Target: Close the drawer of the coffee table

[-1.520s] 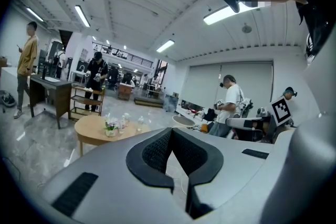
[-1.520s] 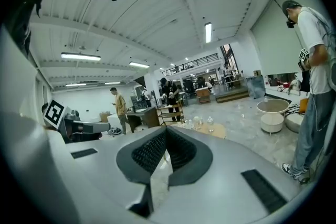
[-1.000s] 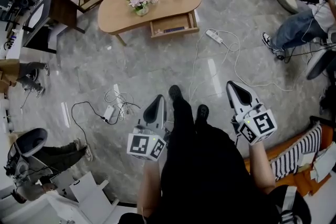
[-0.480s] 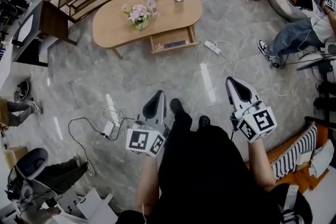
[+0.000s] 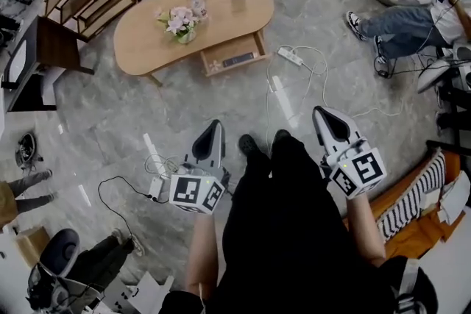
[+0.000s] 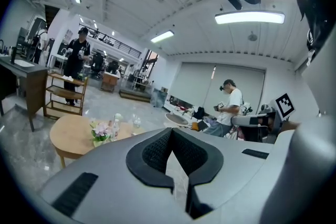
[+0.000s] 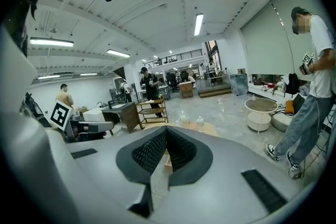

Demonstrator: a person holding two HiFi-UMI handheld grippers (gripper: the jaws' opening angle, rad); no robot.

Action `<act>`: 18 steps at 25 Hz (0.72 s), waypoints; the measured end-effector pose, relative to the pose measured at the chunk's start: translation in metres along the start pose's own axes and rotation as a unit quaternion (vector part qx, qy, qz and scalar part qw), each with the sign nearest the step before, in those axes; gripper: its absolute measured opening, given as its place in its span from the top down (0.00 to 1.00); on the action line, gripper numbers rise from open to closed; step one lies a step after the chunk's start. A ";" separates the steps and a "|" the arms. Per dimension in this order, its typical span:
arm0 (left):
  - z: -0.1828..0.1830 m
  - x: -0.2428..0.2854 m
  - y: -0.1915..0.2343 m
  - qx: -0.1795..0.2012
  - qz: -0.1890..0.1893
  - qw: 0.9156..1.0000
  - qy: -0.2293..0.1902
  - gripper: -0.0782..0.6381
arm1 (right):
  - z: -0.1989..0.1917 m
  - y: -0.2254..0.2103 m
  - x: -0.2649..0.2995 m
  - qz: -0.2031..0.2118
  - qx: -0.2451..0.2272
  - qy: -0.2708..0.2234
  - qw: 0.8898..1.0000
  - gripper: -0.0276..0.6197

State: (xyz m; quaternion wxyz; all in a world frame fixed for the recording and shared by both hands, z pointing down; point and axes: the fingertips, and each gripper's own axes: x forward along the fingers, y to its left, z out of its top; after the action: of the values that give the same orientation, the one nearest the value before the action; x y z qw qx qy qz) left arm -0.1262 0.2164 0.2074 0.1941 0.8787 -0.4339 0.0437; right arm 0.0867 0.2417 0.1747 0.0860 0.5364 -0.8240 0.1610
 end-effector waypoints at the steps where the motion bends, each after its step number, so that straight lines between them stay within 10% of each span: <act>1: -0.001 0.004 0.000 -0.002 -0.004 1.000 0.004 0.87 | -0.001 -0.004 -0.001 -0.007 0.004 0.001 1.000 0.94; 18: 0.035 0.101 0.040 -0.002 0.031 0.999 0.022 0.87 | 0.040 -0.076 0.130 0.043 0.028 0.001 0.999 0.94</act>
State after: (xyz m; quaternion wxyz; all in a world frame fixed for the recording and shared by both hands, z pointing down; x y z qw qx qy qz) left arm -0.0978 0.1058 0.2120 0.2035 0.8635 -0.4564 0.0681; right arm 0.1036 0.0881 0.1916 0.0643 0.5023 -0.8415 0.1881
